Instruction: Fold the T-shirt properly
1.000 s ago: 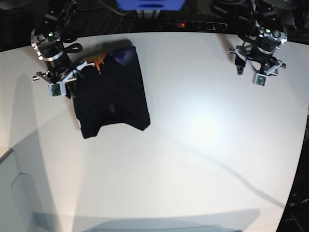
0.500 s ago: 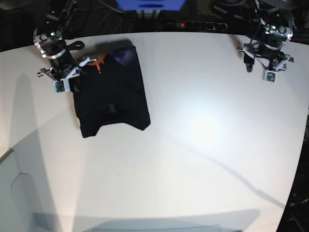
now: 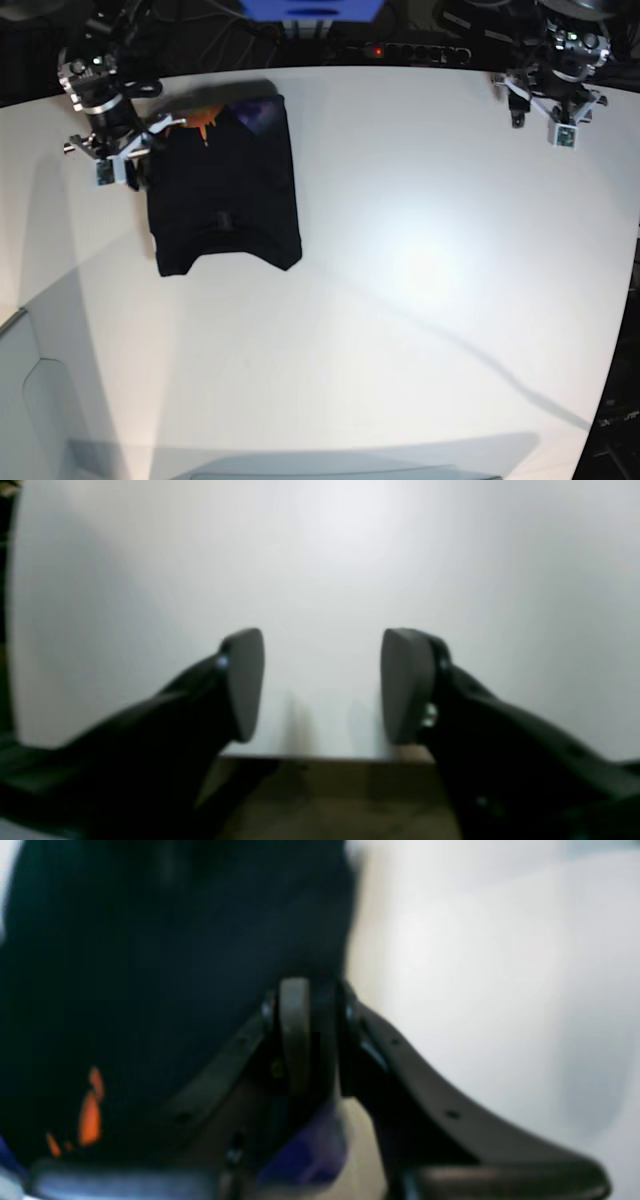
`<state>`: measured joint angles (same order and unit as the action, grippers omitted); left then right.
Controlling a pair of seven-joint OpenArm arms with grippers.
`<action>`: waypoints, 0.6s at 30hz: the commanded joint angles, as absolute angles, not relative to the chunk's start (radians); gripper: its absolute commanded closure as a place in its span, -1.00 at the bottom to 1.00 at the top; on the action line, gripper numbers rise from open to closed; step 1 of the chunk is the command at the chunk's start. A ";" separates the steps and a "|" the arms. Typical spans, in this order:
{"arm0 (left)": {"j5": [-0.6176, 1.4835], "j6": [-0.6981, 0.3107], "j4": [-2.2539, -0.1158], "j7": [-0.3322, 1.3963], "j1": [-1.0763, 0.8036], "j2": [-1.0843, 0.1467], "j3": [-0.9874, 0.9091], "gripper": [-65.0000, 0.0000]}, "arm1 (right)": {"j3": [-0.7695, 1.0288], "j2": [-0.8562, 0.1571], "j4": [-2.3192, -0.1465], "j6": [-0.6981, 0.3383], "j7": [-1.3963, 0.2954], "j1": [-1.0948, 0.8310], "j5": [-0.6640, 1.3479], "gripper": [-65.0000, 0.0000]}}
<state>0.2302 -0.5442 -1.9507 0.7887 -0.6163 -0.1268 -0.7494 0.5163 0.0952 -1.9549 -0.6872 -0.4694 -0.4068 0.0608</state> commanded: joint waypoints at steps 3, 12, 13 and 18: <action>0.321 -0.539 -1.969 0.776 -0.668 -0.137 -0.811 0.33 | 0.550 0.091 -2.018 -0.698 -0.441 -0.415 0.116 0.75; 0.464 -0.539 -1.969 0.774 -0.843 -0.087 -0.944 1.00 | 0.668 0.091 -2.018 -0.698 -0.449 -0.519 0.120 0.75; 0.463 -0.539 -1.968 0.771 -0.857 -0.074 -0.957 0.99 | 0.679 0.091 -2.018 -0.698 -0.449 -0.538 0.120 0.75; 0.463 -0.539 -1.960 0.771 -0.937 -0.056 -0.958 1.00 | 0.753 0.091 -2.018 -0.698 -0.450 -0.630 0.120 0.75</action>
